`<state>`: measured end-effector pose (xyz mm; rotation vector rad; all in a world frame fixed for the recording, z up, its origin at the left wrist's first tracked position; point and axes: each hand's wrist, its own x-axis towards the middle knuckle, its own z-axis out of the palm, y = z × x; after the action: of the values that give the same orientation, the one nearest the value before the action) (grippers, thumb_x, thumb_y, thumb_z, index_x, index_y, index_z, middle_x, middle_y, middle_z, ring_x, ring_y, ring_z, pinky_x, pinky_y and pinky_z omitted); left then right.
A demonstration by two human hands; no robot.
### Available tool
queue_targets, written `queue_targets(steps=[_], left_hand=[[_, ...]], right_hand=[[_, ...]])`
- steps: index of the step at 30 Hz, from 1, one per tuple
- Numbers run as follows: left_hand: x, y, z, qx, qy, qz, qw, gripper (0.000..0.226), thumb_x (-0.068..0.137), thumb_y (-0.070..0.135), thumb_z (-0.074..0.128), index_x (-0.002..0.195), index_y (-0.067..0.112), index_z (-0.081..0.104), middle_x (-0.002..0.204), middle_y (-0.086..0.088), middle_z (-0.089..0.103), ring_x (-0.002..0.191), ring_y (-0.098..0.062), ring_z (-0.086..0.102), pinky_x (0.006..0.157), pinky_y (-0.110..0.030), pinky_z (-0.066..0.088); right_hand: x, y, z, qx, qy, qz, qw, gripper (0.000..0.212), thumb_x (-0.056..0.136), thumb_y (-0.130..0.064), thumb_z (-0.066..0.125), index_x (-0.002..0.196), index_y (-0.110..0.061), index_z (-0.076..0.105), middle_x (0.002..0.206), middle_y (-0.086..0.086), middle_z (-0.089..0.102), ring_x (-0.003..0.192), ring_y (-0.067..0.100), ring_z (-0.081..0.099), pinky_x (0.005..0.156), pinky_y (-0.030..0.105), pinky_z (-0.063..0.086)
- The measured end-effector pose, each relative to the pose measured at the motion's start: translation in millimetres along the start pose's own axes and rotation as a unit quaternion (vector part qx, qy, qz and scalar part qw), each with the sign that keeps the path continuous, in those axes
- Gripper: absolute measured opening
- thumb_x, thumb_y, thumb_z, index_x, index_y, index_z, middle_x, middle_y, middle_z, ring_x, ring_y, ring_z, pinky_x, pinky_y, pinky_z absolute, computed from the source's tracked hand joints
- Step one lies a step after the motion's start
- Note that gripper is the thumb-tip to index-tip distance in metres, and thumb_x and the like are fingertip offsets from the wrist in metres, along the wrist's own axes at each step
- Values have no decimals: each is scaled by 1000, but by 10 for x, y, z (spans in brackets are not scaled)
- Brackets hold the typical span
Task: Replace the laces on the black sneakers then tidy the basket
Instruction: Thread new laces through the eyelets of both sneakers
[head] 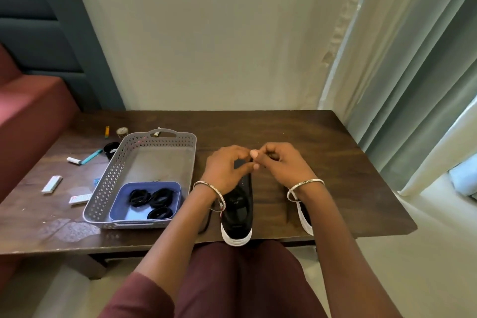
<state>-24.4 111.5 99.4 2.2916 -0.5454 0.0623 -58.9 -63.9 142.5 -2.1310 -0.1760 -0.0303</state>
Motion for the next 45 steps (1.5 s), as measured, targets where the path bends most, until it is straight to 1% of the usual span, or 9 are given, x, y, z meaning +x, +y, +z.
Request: queue_targets(steps=[3, 6, 16, 19, 22, 28, 34, 38, 45], left_hand=[[-73, -50, -106, -44, 66, -63, 995, 10, 87, 46, 69, 82, 39, 73, 75, 12, 70, 73, -11, 64, 73, -38, 54], [-188, -278, -246, -71, 128, -149, 978, 13, 86, 40, 72, 86, 29, 79, 58, 15, 64, 56, -2, 56, 60, -29, 45], [-388, -779, -476, -21, 236, -367, 899, 24, 88, 42, 67, 71, 27, 75, 77, 0, 73, 83, -28, 68, 74, -37, 53], [-349, -716, -471, 36, 139, -348, 926, 10, 90, 27, 67, 95, 24, 75, 95, -5, 73, 96, -30, 65, 78, -35, 50], [-265, -537, -377, 1, 14, -236, 972, 47, 87, 2, 65, 130, 19, 58, 130, -1, 60, 120, -17, 55, 95, -27, 44], [7, -249, -109, -162, -57, -14, 985, 32, 97, 33, 59, 128, 25, 60, 123, 11, 66, 118, -3, 59, 104, -33, 47], [203, -375, 29, -226, -75, -57, 970, 26, 100, 40, 51, 101, 20, 68, 79, 3, 67, 62, -6, 58, 61, -24, 47], [287, -641, 76, -164, -78, -88, 979, 17, 97, 33, 60, 87, 30, 74, 77, 7, 72, 78, -16, 67, 80, -41, 55], [437, -823, 331, -56, 96, -225, 968, 13, 84, 42, 75, 88, 30, 79, 85, 12, 76, 82, -5, 68, 77, -31, 56]], right_hand=[[-38, -22, -35, 25, 2, 16, 1000, 31, 95, -43, 63, 80, -18, 72, 52, -11, 53, 50, 1, 43, 56, 19, 34], [-126, 124, -211, 31, -1, 35, 999, 34, 93, -48, 64, 76, -21, 75, 59, -5, 58, 62, 9, 48, 65, 26, 37], [-294, 421, -413, 105, 19, 122, 987, 28, 96, -36, 63, 84, -12, 72, 57, -2, 48, 53, 12, 36, 51, 21, 33], [-249, 487, -292, 103, 91, 132, 982, 16, 100, -14, 56, 91, -14, 69, 74, 1, 67, 59, 9, 50, 55, 20, 43], [-167, 515, -70, 92, 107, 135, 981, 27, 99, 1, 49, 96, -15, 70, 83, 3, 68, 65, 9, 55, 59, 21, 47], [89, 271, 296, 152, 16, 90, 984, 9, 92, 4, 63, 97, -3, 61, 80, 12, 74, 67, 16, 72, 59, 22, 57], [357, 279, 403, 115, 60, 64, 989, 5, 82, -4, 79, 85, -7, 77, 62, -4, 71, 52, 4, 63, 54, 16, 53], [513, 492, 472, 135, 50, 76, 987, 14, 89, -3, 71, 96, -13, 77, 74, -4, 74, 67, 4, 69, 63, 16, 54], [668, 973, 859, 53, 130, 234, 962, 16, 90, -24, 72, 104, -18, 70, 94, 0, 73, 91, 17, 70, 88, 37, 57]])
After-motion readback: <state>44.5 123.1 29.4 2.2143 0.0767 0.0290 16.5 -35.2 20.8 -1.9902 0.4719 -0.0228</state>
